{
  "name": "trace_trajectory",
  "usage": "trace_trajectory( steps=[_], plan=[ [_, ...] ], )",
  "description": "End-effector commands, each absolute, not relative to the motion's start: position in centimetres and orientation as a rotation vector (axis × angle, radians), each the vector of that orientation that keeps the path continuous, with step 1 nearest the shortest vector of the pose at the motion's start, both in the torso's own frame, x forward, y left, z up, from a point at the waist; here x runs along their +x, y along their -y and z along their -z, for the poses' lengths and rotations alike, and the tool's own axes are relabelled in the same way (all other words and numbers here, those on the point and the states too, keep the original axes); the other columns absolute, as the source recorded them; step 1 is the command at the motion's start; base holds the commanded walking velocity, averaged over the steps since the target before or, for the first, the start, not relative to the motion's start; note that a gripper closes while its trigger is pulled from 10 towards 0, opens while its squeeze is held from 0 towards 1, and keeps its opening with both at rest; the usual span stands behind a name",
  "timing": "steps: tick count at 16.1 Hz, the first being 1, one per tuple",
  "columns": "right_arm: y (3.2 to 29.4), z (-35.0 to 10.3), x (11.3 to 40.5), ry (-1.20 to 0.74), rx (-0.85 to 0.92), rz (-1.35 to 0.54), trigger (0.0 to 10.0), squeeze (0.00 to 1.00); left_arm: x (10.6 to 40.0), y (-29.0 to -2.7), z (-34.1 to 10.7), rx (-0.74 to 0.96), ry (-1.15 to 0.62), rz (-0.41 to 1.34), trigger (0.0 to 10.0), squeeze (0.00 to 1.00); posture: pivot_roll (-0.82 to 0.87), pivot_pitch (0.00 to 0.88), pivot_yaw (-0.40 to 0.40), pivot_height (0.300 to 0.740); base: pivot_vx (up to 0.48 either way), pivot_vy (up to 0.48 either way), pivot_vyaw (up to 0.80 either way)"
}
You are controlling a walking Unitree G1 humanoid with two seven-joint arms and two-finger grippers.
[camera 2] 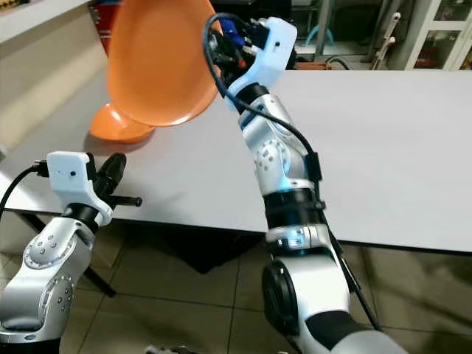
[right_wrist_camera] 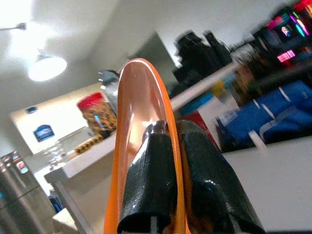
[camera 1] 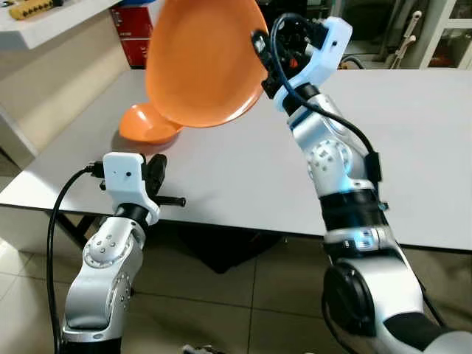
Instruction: Setting the table
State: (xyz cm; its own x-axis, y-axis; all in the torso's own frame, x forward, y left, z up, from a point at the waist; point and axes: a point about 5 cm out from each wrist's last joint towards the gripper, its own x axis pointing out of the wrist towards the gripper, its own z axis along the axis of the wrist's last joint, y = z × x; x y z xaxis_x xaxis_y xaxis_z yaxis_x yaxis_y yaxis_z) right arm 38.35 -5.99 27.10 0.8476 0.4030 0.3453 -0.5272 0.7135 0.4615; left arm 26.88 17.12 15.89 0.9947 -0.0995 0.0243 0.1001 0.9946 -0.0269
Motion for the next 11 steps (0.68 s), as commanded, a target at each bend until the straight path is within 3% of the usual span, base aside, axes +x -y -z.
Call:
trace_trajectory(
  steps=[1, 6, 11],
  plan=[
    [5.8, -27.2, 38.8, 0.220, 0.618, -0.493, 10.0, 0.00, 26.8, -17.2, -16.2, -0.014, 0.028, 0.093, 10.0, 0.00, -0.06, 0.000, 0.107, 0.740, 0.000, 0.000, 0.00],
    [5.1, -22.1, 40.2, -0.005, 0.694, -0.362, 10.0, 0.00, 26.3, -17.4, -16.5, -0.005, 0.031, 0.086, 10.0, 0.00, -0.02, 0.000, 0.101, 0.740, 0.000, 0.000, 0.00],
    [5.2, -20.7, 40.2, -0.048, 0.728, -0.330, 10.0, 0.00, 26.0, -17.5, -16.6, -0.001, 0.029, 0.083, 10.0, 0.00, 0.00, 0.000, 0.102, 0.740, 0.000, 0.000, 0.00]
  ],
)
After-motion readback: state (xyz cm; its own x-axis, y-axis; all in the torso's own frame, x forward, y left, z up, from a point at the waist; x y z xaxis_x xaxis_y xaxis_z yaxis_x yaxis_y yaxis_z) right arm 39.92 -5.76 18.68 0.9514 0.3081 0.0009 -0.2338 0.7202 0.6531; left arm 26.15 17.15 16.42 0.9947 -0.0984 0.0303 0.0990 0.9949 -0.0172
